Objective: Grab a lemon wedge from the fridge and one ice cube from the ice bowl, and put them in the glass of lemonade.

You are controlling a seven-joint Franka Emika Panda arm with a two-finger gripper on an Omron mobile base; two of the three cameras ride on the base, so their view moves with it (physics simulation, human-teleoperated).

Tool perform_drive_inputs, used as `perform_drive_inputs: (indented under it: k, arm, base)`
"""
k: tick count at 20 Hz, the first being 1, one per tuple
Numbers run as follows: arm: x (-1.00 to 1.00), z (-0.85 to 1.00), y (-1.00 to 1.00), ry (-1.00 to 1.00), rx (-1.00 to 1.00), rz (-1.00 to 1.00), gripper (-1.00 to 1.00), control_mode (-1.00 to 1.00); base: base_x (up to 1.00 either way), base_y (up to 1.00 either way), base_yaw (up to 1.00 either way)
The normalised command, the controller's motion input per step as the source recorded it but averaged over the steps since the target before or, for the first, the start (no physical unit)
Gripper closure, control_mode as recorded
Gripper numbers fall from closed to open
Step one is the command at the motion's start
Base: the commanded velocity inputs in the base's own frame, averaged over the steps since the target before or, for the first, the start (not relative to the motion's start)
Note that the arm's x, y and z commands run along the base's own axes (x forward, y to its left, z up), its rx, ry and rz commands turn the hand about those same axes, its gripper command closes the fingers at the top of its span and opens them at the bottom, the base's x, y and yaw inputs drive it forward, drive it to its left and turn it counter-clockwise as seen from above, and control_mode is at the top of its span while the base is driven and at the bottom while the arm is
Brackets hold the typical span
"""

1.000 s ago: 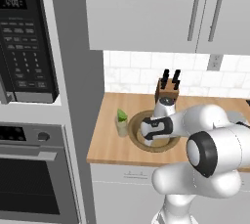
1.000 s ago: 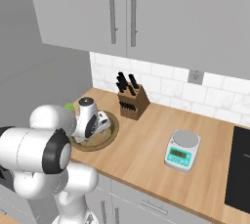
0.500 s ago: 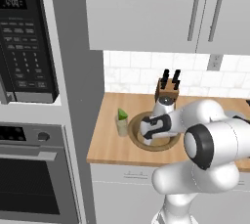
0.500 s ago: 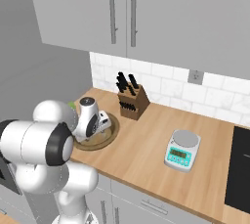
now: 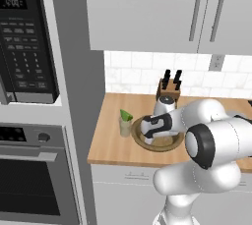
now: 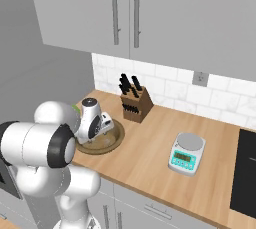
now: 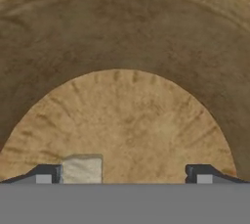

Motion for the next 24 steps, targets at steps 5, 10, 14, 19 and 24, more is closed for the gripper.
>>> perform_drive_inputs:
  k: [5, 10, 14, 19, 24]
  arm:
    - [0.00, -0.01, 0.00, 0.00, 0.00, 0.00, -1.00, -1.00]
    - [0.00, -0.05, 0.00, 0.00, 0.00, 0.00, -1.00, -1.00]
    - [0.00, 0.00, 0.00, 0.00, 0.00, 0.00, 1.00, -1.00]
    - [0.00, 0.00, 0.00, 0.00, 0.00, 0.00, 1.00, -1.00]
    - [0.00, 0.00, 0.00, 0.00, 0.00, 0.00, 1.00, -1.00]
  base:
    - [0.00, 0.00, 0.00]
    - [0.00, 0.00, 0.00]
    - [0.00, 0.00, 0.00]
    - [0.00, 0.00, 0.00]
    - [0.00, 0.00, 0.00]
